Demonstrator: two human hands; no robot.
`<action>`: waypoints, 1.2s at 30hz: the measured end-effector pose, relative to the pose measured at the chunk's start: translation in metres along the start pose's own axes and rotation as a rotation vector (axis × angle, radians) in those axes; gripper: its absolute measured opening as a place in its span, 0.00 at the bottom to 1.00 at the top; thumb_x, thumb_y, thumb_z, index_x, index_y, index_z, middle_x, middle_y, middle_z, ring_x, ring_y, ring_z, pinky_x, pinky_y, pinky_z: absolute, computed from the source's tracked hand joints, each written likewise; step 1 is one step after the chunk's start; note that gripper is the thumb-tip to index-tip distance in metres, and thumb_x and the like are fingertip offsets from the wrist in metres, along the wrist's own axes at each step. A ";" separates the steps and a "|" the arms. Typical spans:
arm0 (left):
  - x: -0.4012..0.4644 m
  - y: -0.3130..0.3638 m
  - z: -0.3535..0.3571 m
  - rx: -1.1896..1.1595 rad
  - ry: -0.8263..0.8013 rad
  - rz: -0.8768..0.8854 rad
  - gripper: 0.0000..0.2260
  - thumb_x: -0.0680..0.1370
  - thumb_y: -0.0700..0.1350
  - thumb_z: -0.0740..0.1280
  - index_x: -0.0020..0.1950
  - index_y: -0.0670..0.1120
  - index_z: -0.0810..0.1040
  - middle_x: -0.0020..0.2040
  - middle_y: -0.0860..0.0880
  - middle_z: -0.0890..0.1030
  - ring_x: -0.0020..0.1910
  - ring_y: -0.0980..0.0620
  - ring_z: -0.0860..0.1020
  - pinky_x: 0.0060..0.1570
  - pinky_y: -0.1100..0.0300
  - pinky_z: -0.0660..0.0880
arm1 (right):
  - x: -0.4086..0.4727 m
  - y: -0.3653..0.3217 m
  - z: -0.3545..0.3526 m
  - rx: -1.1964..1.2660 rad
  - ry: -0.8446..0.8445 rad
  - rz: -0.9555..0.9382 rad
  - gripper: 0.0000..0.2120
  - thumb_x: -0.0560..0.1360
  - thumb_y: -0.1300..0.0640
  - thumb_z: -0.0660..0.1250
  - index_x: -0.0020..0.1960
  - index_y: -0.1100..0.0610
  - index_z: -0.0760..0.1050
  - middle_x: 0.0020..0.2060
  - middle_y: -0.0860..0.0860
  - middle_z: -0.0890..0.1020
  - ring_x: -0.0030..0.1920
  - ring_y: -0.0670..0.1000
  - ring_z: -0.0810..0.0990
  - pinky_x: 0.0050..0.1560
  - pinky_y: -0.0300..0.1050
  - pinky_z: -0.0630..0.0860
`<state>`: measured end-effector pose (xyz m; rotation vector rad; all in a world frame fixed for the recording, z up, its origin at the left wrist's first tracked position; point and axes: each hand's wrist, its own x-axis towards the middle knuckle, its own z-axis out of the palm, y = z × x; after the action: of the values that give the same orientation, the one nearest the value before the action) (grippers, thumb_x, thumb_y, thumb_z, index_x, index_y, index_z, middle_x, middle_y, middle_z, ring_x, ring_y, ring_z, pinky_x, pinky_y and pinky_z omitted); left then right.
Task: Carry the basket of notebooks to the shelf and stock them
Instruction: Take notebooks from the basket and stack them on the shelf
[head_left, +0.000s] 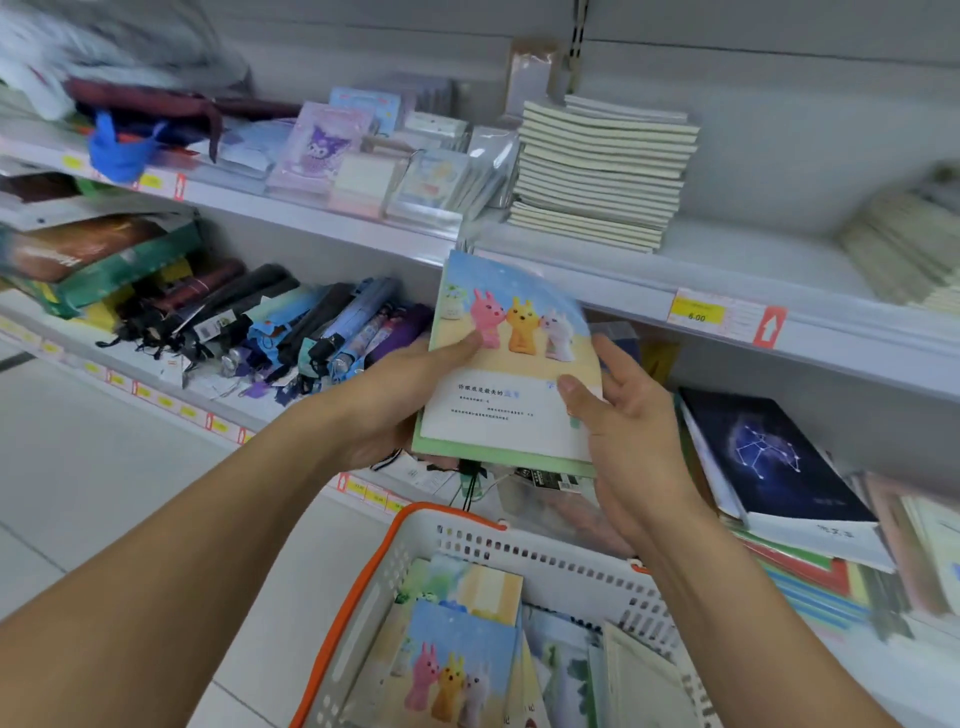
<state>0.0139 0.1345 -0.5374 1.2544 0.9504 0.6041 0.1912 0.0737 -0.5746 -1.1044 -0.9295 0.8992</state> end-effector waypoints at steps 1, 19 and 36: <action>-0.004 0.000 0.002 0.043 -0.036 -0.045 0.18 0.80 0.58 0.60 0.62 0.47 0.77 0.48 0.43 0.85 0.35 0.45 0.84 0.25 0.58 0.77 | -0.001 -0.004 -0.002 -0.017 0.007 -0.069 0.21 0.79 0.69 0.64 0.66 0.48 0.75 0.56 0.48 0.85 0.58 0.54 0.83 0.58 0.55 0.80; 0.035 0.078 0.035 -0.377 0.009 0.432 0.17 0.81 0.55 0.59 0.64 0.48 0.75 0.52 0.45 0.85 0.43 0.47 0.83 0.33 0.61 0.78 | 0.070 -0.128 -0.029 0.206 -0.131 0.076 0.09 0.84 0.64 0.54 0.52 0.57 0.72 0.37 0.49 0.83 0.22 0.43 0.62 0.18 0.32 0.59; 0.058 0.073 0.019 -0.343 0.197 0.411 0.12 0.83 0.51 0.59 0.60 0.49 0.77 0.51 0.47 0.85 0.49 0.49 0.84 0.45 0.58 0.80 | 0.285 -0.197 -0.051 -1.129 0.066 0.144 0.26 0.73 0.37 0.70 0.38 0.55 0.63 0.30 0.53 0.64 0.28 0.50 0.59 0.30 0.44 0.58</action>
<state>0.0678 0.1903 -0.4814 1.0958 0.7098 1.1803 0.3617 0.2806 -0.3486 -2.1550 -1.3521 0.3886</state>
